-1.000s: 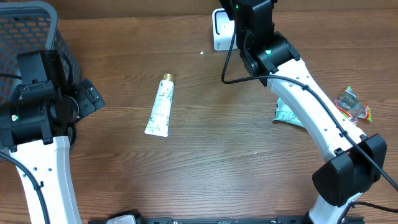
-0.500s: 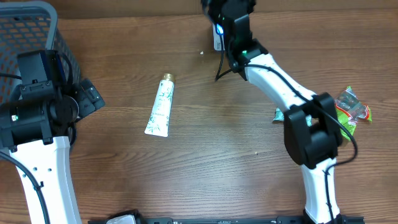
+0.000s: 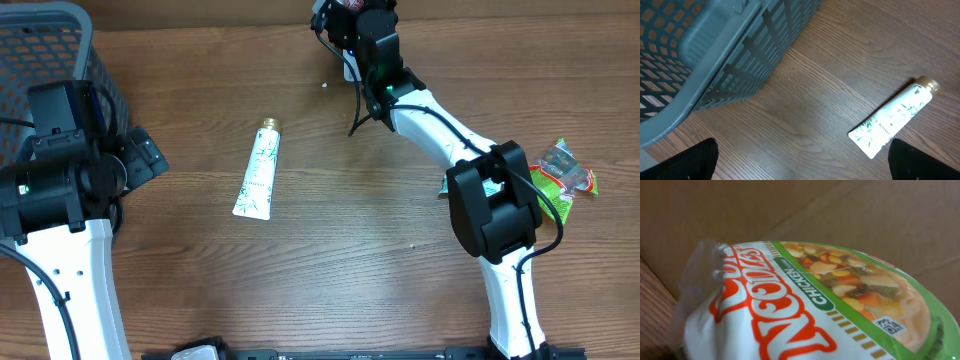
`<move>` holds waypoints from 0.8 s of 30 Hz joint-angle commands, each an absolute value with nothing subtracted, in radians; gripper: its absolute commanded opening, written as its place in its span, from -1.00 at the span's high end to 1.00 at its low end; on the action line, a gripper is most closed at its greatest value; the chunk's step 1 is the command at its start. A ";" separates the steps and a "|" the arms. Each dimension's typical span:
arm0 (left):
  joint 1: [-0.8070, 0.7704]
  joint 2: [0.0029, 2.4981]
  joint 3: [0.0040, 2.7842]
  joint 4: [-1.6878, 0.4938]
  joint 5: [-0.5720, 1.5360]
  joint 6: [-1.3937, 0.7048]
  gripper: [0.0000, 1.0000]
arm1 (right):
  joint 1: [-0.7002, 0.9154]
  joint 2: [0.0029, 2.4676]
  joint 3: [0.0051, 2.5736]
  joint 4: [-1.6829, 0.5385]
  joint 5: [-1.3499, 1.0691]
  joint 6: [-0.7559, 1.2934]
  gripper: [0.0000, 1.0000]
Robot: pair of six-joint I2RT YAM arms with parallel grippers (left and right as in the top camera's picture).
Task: Scan the item barcode
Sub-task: 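Hold the cup's barcode against the scanner window with the right gripper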
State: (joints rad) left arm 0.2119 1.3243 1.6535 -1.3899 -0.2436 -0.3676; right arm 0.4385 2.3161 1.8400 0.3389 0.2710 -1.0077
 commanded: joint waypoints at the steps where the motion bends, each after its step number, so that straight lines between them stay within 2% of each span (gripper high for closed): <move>1: 0.215 1.320 1.652 -1.387 -0.243 -0.382 -0.99 | 0.423 2.306 1.858 0.350 0.207 -1.029 0.19; 13: 0.215 1.320 1.652 -1.387 -0.243 -0.382 -0.99 | 0.379 2.333 1.858 0.355 0.068 -1.029 0.19; 24: 0.215 1.320 1.652 -1.387 -0.243 -0.382 -1.00 | 0.340 2.413 1.858 0.393 0.064 -1.098 0.24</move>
